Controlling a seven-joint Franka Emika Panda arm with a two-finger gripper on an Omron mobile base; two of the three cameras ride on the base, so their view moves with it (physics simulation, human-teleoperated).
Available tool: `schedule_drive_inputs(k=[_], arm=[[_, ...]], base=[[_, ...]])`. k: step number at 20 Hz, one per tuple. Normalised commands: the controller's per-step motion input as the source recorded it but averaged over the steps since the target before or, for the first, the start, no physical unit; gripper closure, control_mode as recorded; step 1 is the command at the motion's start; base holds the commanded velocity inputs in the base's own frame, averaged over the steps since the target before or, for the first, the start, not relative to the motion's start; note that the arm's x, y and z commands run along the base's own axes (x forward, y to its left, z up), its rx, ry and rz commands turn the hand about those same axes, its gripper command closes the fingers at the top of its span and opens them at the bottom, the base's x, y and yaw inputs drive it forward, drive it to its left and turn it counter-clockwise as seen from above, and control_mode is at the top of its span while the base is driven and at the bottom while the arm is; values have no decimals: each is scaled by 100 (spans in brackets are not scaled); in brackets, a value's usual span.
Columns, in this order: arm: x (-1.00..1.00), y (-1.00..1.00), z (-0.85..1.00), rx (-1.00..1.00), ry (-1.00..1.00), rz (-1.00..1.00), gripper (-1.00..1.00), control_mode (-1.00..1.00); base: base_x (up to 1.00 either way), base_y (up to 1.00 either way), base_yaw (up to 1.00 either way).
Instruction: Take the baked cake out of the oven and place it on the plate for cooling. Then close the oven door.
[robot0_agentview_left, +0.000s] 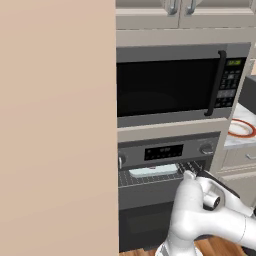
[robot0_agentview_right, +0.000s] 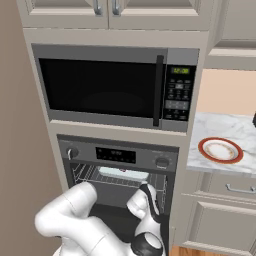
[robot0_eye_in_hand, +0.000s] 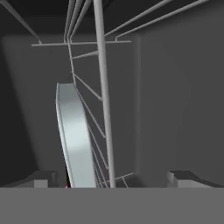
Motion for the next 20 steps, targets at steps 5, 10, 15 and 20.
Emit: schedule_drive_inputs(k=[5,10,15,20], arm=[[7,0,-12,0,-1,0,-100,-100],[3,0,-10,0,-1,0,-100,-100],[7,0,-12,0,-2,0,-100,-100],[8,3,-11,0,-2,0,-100,-100]], base=[[0,0,0],[0,0,0],[0,0,0],[0,0,0]])
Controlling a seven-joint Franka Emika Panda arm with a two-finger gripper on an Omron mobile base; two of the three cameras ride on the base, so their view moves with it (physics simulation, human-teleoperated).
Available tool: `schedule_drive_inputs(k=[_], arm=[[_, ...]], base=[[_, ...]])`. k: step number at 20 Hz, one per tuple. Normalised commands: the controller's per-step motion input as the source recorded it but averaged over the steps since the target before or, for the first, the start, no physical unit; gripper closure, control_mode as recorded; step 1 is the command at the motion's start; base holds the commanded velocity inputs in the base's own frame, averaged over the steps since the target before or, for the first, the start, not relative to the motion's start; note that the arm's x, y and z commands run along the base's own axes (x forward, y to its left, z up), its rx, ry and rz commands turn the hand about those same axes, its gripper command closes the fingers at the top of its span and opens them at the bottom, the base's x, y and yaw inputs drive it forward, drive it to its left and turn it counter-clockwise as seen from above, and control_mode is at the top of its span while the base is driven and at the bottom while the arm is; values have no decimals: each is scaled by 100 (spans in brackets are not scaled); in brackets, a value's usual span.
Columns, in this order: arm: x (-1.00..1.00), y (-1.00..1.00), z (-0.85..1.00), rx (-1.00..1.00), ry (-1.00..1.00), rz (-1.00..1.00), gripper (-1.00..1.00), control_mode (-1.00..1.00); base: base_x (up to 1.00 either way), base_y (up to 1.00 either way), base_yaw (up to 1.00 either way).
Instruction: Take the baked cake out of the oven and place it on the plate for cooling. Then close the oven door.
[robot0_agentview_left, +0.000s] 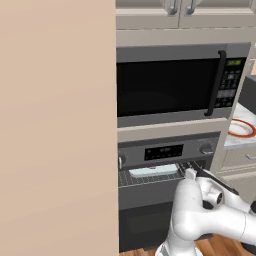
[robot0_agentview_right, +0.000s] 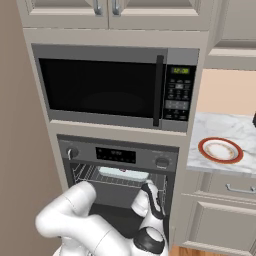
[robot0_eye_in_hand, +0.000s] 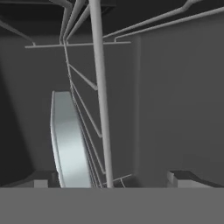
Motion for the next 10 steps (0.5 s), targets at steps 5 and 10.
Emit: schedule_drive_inputs(k=[5,10], arm=[[11,1,-9,0,-1,0,-100,-100],[11,0,-7,0,-2,0,-100,-100]], base=[[0,0,0],[0,0,0]])
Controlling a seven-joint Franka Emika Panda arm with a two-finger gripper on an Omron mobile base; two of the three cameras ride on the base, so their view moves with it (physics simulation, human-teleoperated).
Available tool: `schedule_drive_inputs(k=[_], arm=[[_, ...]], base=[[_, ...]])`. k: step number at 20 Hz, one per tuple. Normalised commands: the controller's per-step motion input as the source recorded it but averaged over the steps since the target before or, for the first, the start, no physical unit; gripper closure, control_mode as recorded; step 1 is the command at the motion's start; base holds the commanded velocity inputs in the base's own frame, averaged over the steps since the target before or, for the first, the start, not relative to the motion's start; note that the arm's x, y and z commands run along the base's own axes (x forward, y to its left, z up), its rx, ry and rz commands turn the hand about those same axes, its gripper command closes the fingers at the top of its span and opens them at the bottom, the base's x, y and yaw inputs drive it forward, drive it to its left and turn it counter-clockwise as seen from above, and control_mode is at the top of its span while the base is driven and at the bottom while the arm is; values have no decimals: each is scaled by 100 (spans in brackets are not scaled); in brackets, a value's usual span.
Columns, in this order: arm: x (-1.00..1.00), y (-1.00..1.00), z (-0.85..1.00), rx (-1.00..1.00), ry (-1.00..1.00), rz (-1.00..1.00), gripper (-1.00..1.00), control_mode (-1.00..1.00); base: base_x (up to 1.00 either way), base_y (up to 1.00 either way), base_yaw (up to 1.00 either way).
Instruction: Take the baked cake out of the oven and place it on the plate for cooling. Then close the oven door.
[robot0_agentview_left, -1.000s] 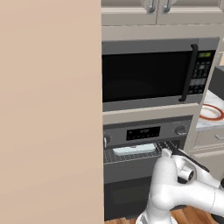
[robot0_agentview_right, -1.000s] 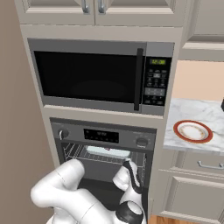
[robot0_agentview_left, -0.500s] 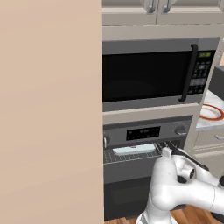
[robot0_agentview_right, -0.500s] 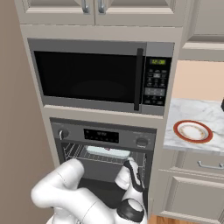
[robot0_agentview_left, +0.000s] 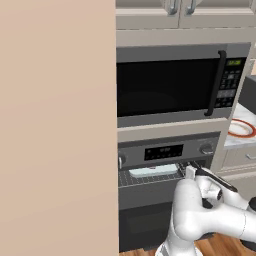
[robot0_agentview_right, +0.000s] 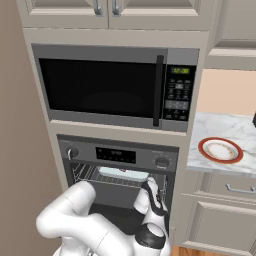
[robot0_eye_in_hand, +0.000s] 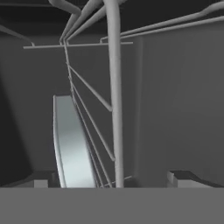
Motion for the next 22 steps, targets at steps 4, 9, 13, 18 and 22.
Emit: schedule_drive_inputs(k=[4,9,13,18,22], arm=[[6,0,-5,0,-2,0,-100,-100],[6,0,-3,0,-2,0,-100,-100],[1,0,-2,0,-1,0,-100,-100],[1,0,0,0,0,0,-100,-100],[2,0,-2,0,0,0,-100,-100]], base=[[0,0,0],[0,0,0],[0,0,0],[0,0,0],[0,0,0]])
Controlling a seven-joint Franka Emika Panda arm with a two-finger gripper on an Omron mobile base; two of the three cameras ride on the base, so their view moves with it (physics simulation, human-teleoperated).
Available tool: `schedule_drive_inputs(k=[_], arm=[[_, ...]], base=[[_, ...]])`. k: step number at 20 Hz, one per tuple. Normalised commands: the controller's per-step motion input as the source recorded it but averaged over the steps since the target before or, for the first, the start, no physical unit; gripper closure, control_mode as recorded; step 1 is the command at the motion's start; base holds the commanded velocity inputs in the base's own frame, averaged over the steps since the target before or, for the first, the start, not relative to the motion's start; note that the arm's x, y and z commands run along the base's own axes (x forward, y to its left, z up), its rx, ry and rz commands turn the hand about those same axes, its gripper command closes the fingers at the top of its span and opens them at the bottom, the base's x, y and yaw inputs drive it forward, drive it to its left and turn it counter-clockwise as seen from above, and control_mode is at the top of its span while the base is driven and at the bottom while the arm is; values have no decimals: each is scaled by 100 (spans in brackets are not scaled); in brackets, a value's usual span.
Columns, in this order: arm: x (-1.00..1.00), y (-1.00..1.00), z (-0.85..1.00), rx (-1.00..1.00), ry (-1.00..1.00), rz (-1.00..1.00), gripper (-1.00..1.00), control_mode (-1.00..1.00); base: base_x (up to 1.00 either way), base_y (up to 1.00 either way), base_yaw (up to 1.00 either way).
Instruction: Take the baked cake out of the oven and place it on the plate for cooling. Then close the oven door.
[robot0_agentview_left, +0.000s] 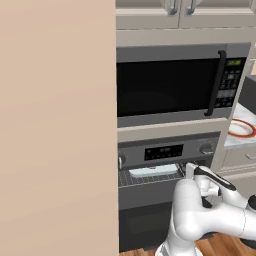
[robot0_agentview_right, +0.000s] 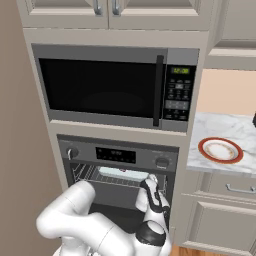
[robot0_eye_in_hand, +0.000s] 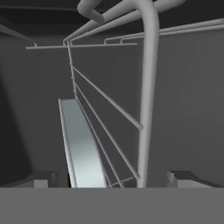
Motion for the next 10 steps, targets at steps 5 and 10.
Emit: schedule_drive_inputs(k=[5,10], arm=[[11,0,-3,0,-1,0,-100,-100],[4,0,0,0,0,0,-100,-100]], base=[[0,0,0],[0,0,0]])
